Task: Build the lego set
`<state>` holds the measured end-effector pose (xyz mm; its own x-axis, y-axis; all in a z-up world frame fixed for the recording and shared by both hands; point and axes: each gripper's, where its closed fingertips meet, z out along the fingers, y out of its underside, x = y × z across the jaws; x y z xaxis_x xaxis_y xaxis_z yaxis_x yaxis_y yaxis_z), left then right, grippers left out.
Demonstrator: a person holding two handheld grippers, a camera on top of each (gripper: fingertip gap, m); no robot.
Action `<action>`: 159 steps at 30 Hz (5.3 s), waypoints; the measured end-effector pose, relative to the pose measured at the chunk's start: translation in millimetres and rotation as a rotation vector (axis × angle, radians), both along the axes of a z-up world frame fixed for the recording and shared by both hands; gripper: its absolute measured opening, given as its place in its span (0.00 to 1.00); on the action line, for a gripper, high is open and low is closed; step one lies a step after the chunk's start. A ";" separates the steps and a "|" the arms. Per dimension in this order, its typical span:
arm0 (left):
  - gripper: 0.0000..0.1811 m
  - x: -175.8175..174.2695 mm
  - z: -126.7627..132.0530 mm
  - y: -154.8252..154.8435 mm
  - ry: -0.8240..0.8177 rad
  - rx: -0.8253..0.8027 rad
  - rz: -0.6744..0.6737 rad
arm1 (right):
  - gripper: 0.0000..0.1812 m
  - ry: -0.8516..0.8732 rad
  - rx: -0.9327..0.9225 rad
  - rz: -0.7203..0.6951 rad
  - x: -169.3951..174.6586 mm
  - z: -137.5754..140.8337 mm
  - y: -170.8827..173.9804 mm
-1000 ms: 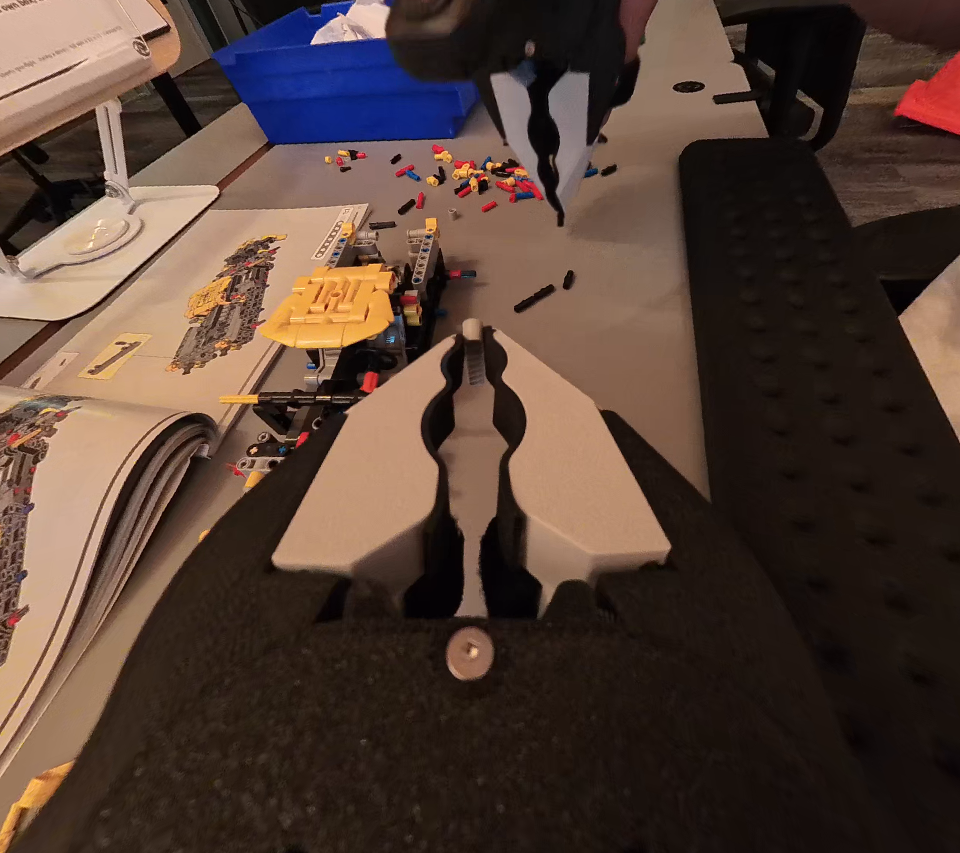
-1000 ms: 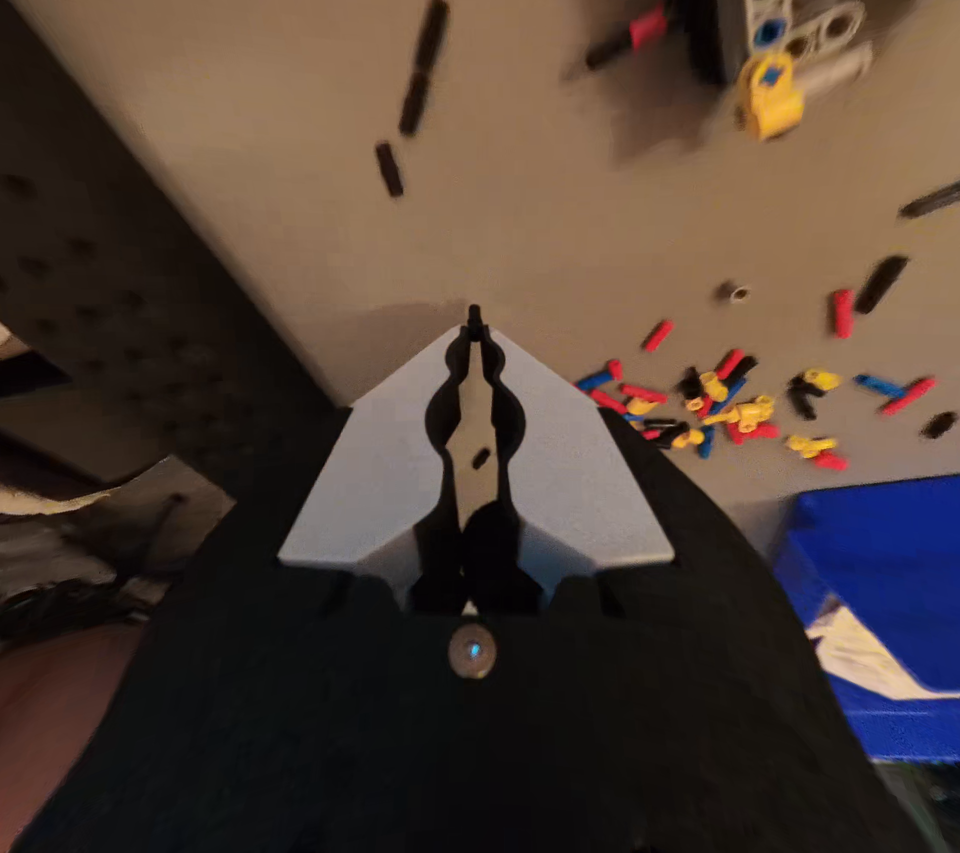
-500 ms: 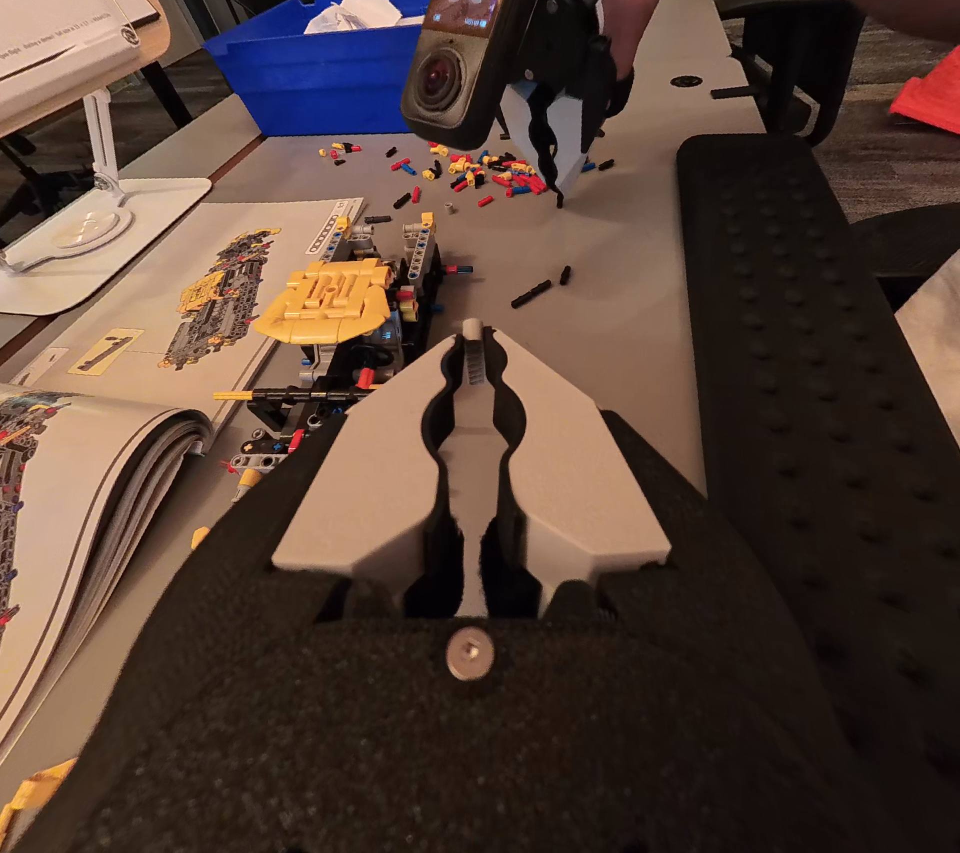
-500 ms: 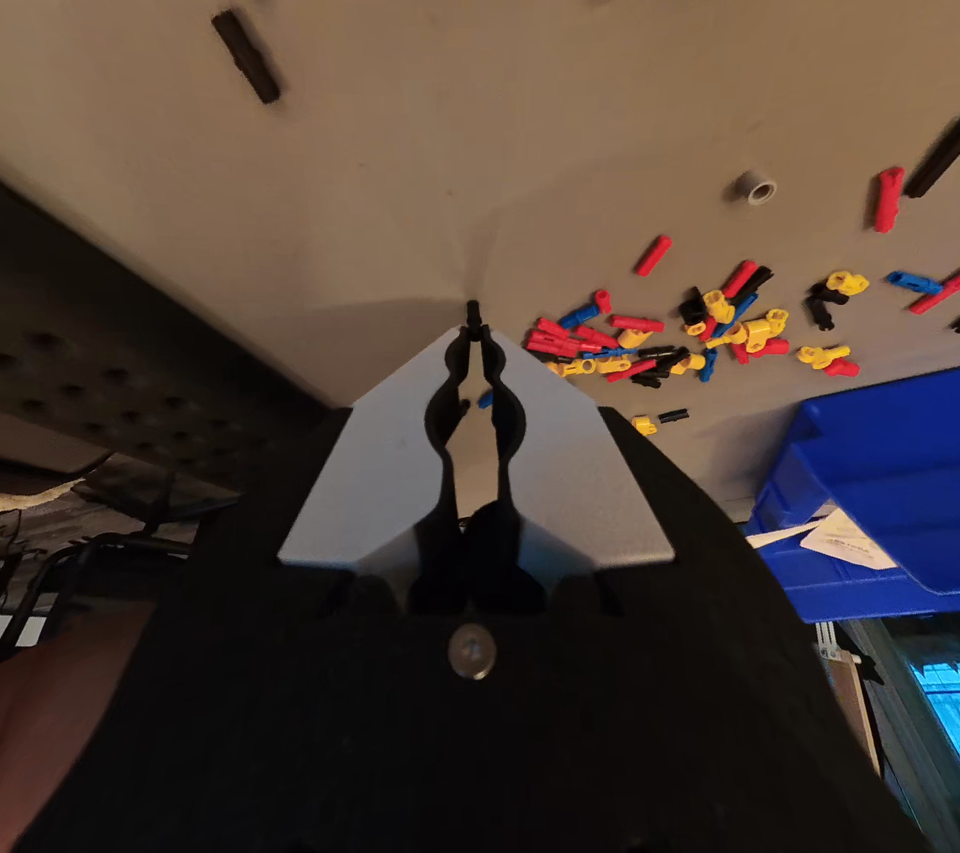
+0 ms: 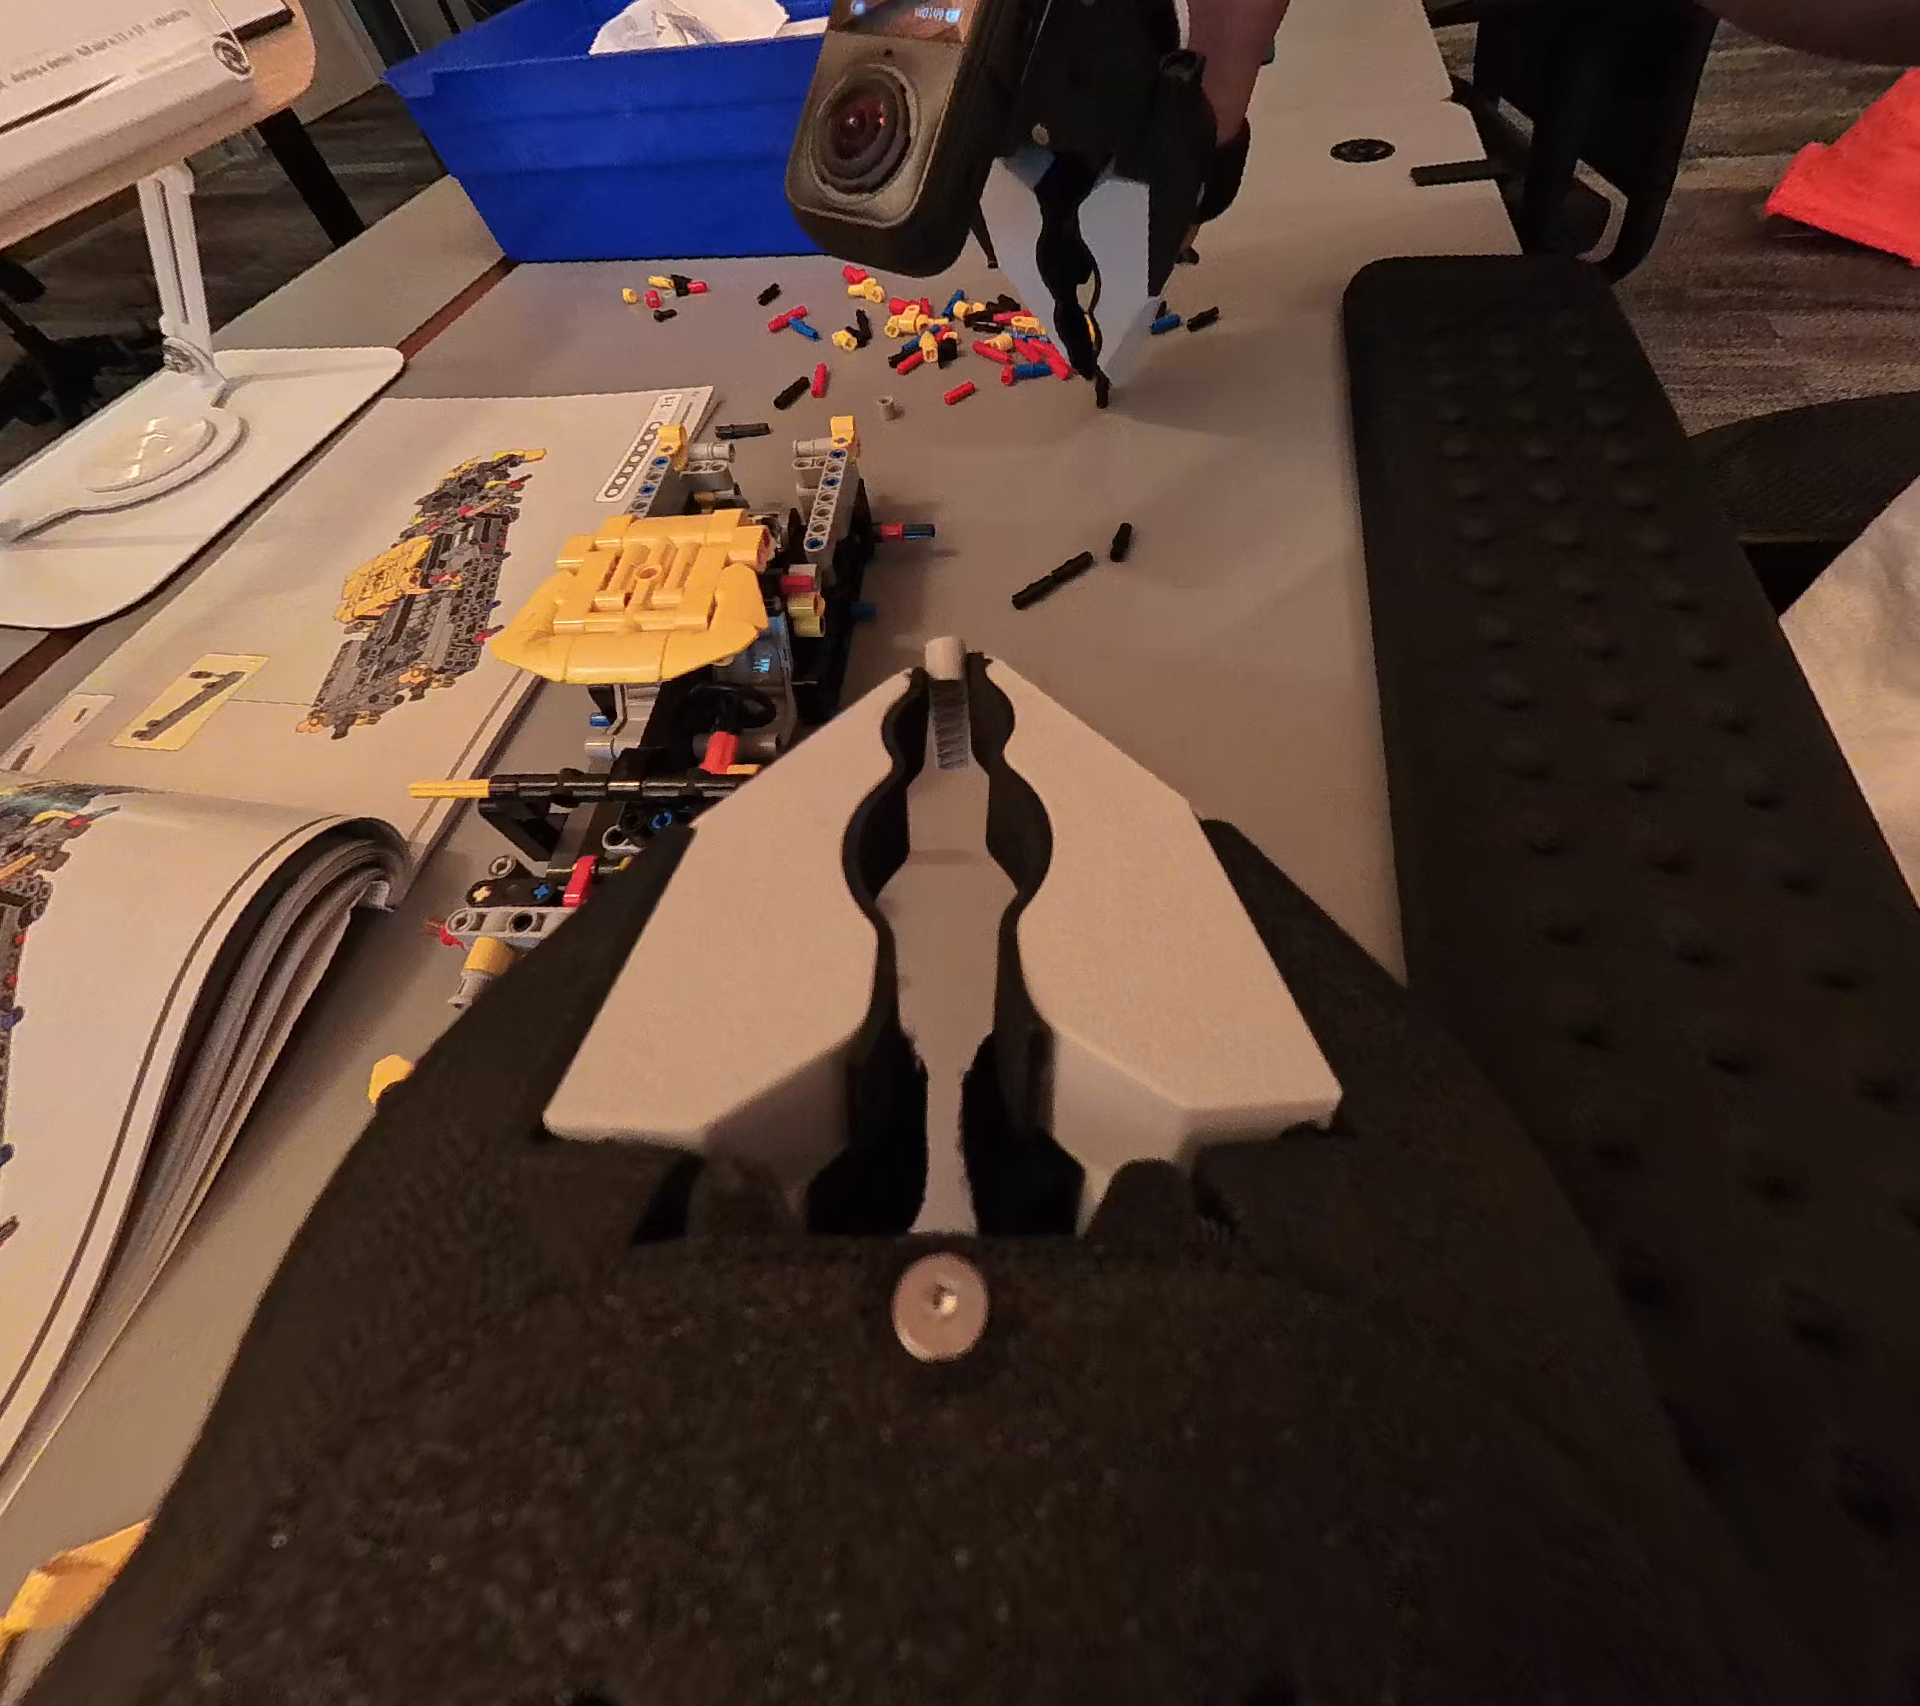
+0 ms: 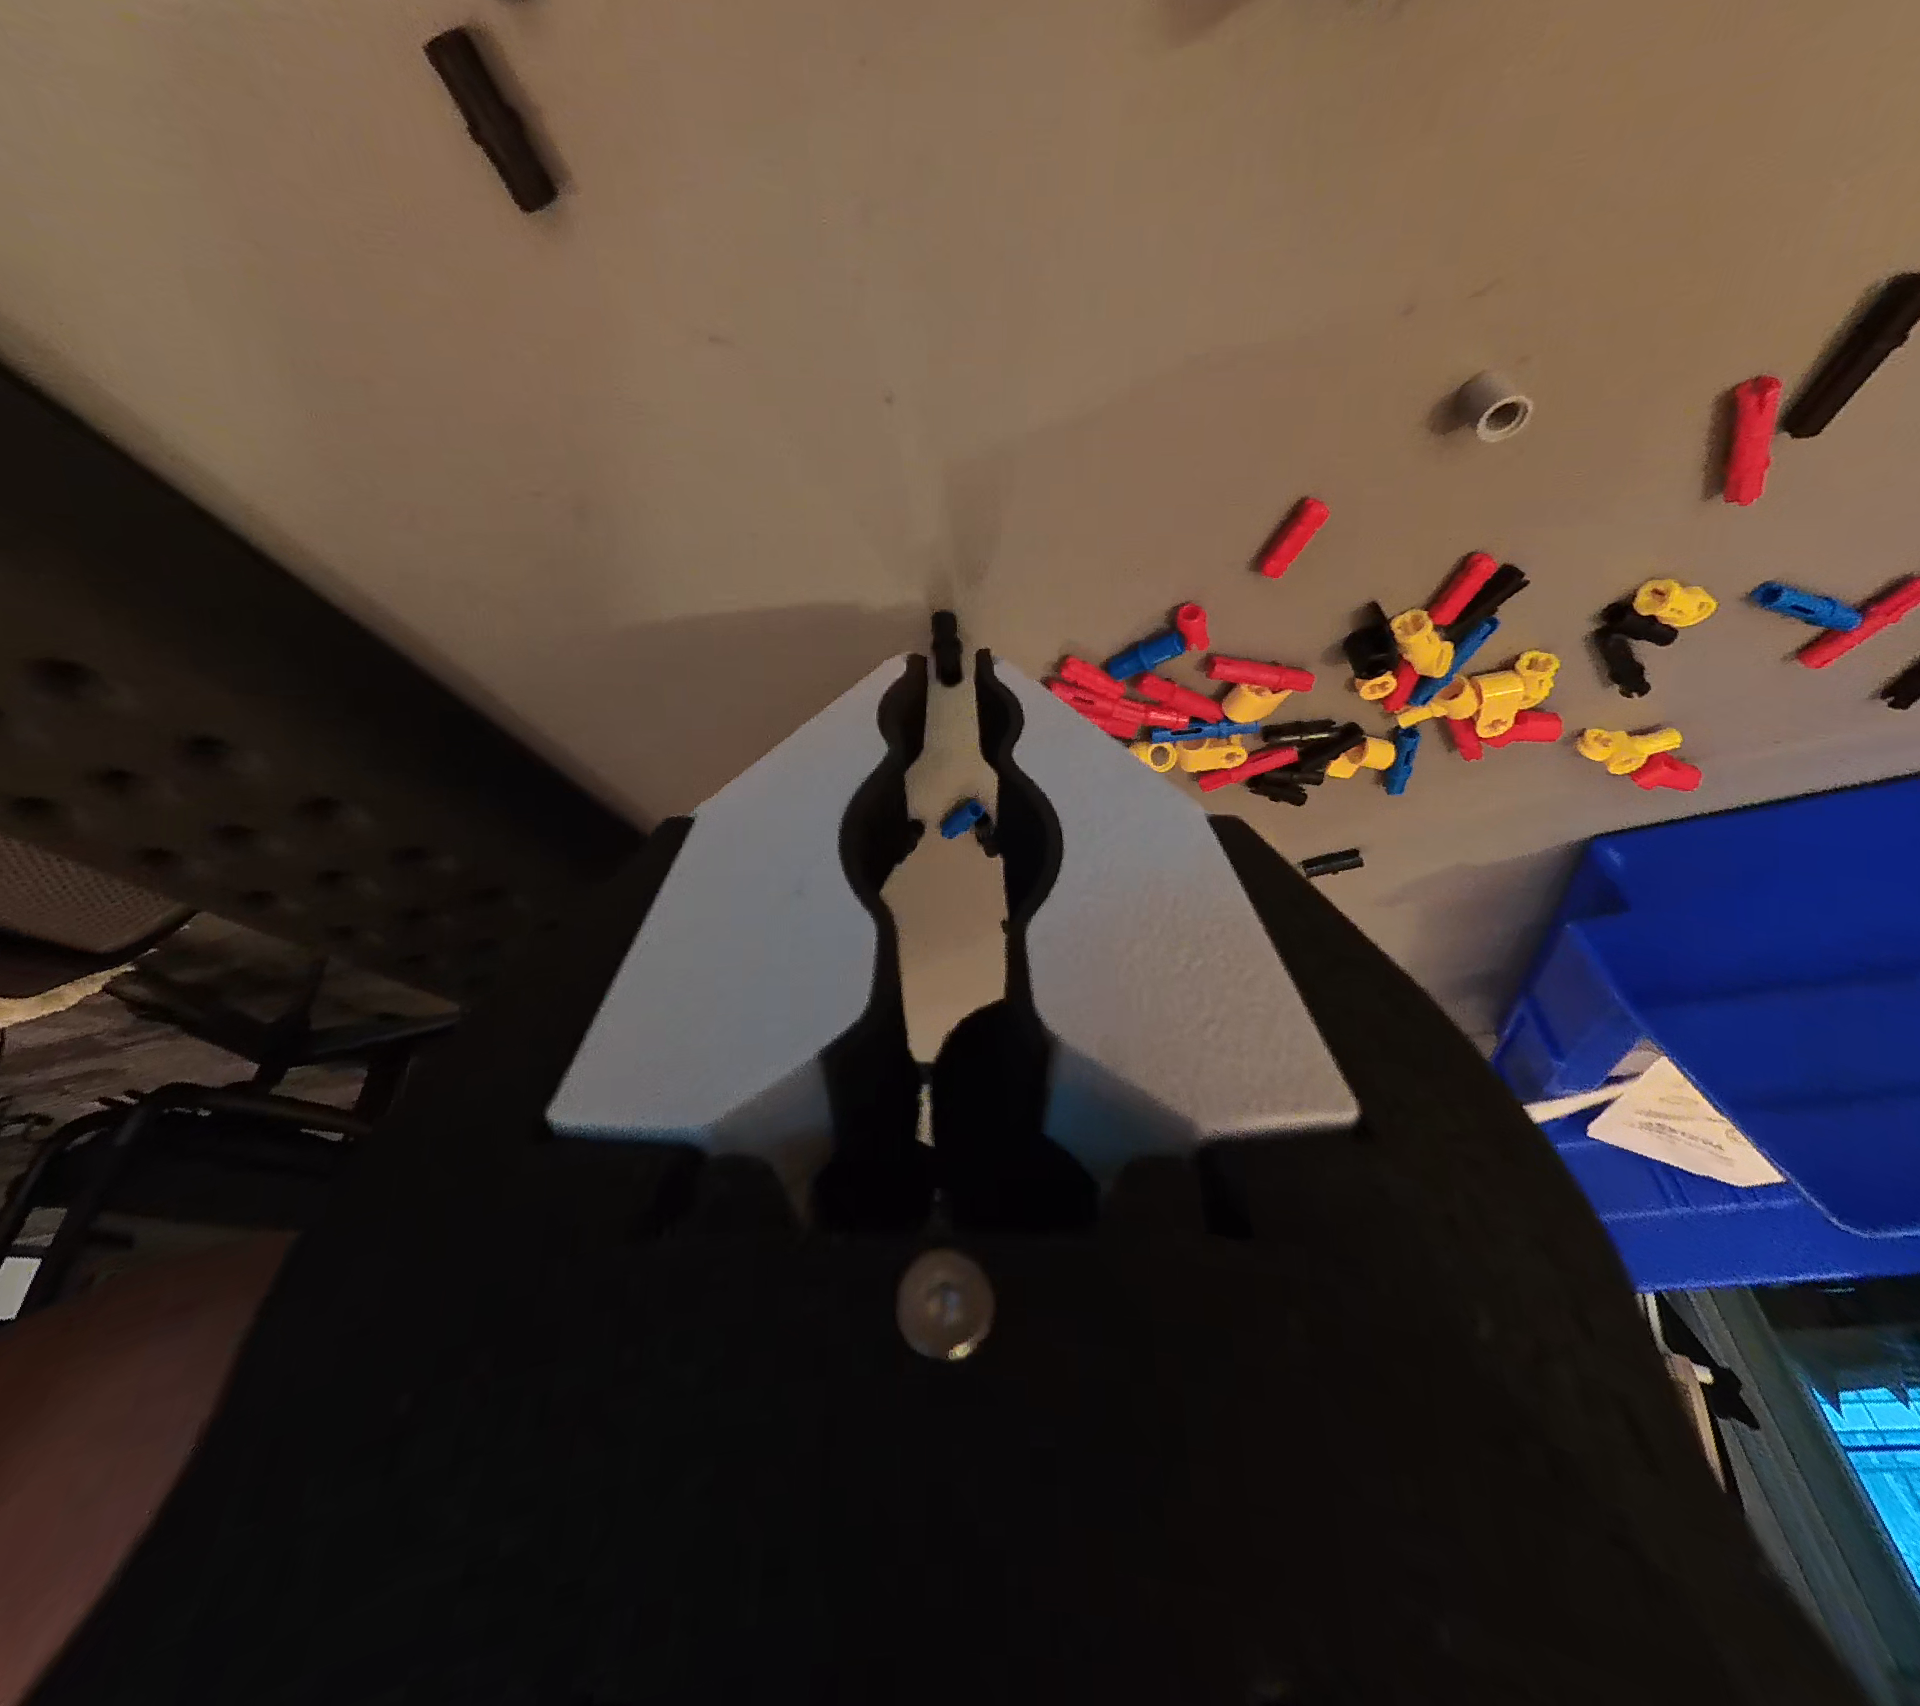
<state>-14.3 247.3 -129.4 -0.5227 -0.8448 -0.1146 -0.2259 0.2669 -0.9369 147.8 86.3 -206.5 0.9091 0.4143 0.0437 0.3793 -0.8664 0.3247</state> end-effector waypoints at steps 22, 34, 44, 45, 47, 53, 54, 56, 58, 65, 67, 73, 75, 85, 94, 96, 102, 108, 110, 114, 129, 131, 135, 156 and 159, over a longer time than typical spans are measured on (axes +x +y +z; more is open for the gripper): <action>0.04 0.2 -3.1 0.6 0.014 0.000 -0.002 | 0.09 0.254 0.584 -0.043 -0.3 5.0 4.1; 0.04 -0.1 -5.5 0.5 0.026 0.001 -0.004 | 0.03 0.209 0.591 0.016 -1.0 -0.4 11.7; 0.04 -6.3 8.2 -14.0 -0.037 -0.032 -0.079 | 0.02 0.759 1.236 0.194 -161.3 116.6 130.3; 0.04 -6.7 9.4 -15.3 -0.040 -0.038 -0.083 | 0.02 0.749 1.252 0.194 -165.6 114.8 139.4; 0.04 -7.1 11.5 -15.5 -0.047 -0.043 -0.084 | 0.02 0.777 1.254 0.182 -171.4 110.3 149.2; 0.04 -9.0 15.8 -16.7 -0.049 -0.073 -0.099 | 0.02 0.805 1.242 0.164 -174.8 105.2 152.9; 0.04 -9.4 15.2 -17.6 -0.043 -0.075 -0.103 | 0.02 0.809 1.237 0.164 -176.7 103.9 153.3; 0.04 -9.7 12.4 -17.4 -0.033 -0.060 -0.105 | 0.02 0.808 1.229 0.165 -177.3 99.9 153.4; 0.04 -9.8 10.8 -18.1 -0.024 -0.054 -0.108 | 0.02 0.829 1.228 0.155 -178.2 98.6 152.7; 0.04 -8.1 2.7 -20.4 -0.009 0.023 -0.098 | 0.02 0.940 1.185 0.090 -177.4 90.2 149.5; 0.04 -7.8 2.3 -21.0 -0.013 0.037 -0.096 | 0.02 1.040 1.181 0.034 -177.7 89.7 148.8; 0.04 -6.4 5.4 -19.5 -0.008 -0.009 -0.088 | 0.02 1.086 1.231 0.001 -178.9 90.7 153.2; 0.04 -5.0 8.8 -17.5 -0.014 -0.040 -0.080 | 0.03 1.085 1.247 -0.018 -176.9 94.5 155.9; 0.04 -5.0 2.7 -15.3 0.004 -0.014 -0.075 | 0.02 1.099 1.226 -0.063 -172.3 90.6 154.5; 0.04 -5.6 0.7 -19.0 0.005 0.021 -0.079 | 0.02 1.052 1.210 -0.007 -177.1 87.2 153.2; 0.04 -4.5 1.9 -22.1 -0.001 0.003 -0.086 | 0.02 1.040 1.180 0.002 -175.0 88.7 149.8; 0.04 -0.5 6.2 -6.0 -0.002 -0.040 -0.015 | 0.08 0.626 1.039 -0.093 -74.6 64.9 101.5; 0.04 1.4 8.7 -1.5 -0.004 -0.076 0.009 | 0.12 0.505 0.853 -0.067 -72.3 10.7 48.8; 0.04 2.2 4.8 -2.3 0.008 -0.058 0.011 | 0.11 0.458 0.885 -0.018 -74.3 1.3 50.1; 0.04 1.8 6.0 -2.7 0.005 -0.069 0.009 | 0.10 0.480 0.915 0.000 -75.9 -4.6 54.9; 0.04 -0.2 9.4 -5.8 0.001 -0.090 -0.006 | 0.02 0.035 -0.135 -0.562 28.5 27.9 -121.5; 0.04 -0.2 8.7 -5.9 0.002 -0.087 -0.005 | 0.02 0.001 -0.276 -0.652 36.1 24.5 -148.7; 0.04 -0.2 7.6 -5.4 0.009 -0.086 -0.004 | 0.02 -0.029 -0.406 -0.705 46.5 13.7 -172.7; 0.04 -0.4 2.2 -7.1 0.028 -0.071 -0.013 | 0.10 -0.027 -0.438 -0.655 48.1 4.2 -178.9; 0.04 -0.5 1.4 -7.3 0.032 -0.069 -0.015 | 0.11 -0.058 -0.353 -0.637 56.1 12.3 -178.4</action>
